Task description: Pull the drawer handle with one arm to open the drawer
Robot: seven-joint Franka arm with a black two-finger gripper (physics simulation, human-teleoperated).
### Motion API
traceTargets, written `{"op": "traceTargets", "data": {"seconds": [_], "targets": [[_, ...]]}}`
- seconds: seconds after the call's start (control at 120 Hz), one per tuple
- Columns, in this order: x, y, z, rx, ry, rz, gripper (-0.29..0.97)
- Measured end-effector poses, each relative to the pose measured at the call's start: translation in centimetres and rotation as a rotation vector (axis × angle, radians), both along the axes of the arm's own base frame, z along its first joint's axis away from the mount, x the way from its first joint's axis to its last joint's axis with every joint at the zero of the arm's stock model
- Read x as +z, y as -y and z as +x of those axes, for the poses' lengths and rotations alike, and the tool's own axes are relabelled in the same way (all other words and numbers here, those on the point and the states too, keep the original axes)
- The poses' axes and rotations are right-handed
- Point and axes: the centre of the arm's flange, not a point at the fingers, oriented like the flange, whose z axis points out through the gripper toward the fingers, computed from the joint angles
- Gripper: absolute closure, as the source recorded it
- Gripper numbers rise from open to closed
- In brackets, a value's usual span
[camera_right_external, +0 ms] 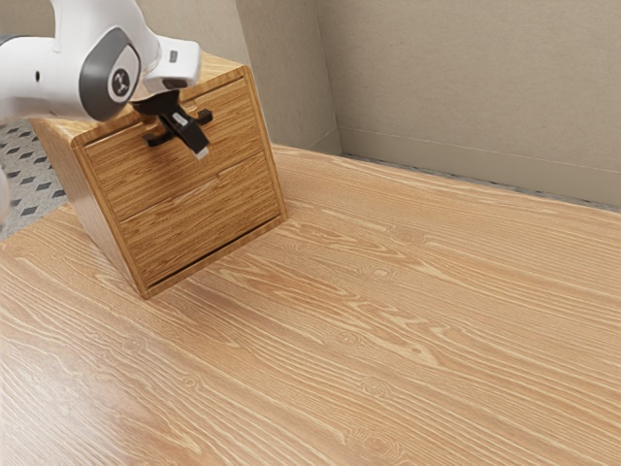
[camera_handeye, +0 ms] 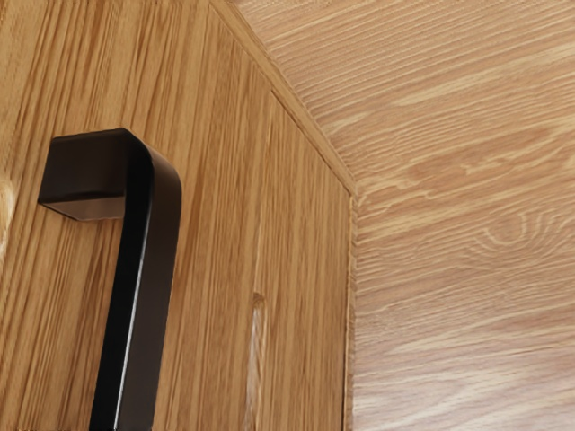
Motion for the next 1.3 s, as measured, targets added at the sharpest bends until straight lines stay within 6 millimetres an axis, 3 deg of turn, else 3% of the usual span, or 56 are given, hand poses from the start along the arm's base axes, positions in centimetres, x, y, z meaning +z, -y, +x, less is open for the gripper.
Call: {"op": "traceTargets", "data": {"seconds": [0.55, 0.85, 1.05, 1.15, 1.267, 1.3], "targets": [[0.6, 0.1, -0.7, -0.003, -0.012, -0.013, 0.0], [-1.3, -0.5, -0.2, 0.008, -0.037, -0.024, 0.0], [-2.2, 0.3, 0.2, -0.005, -0.047, -0.041, 0.0], [-2.2, 2.6, 0.7, -0.038, -0.048, -0.048, 0.02], [-1.8, 8.5, 1.9, -0.127, -0.046, -0.045, 0.07], [-1.0, 9.8, 1.7, -0.148, -0.036, -0.045, 0.19]]}}
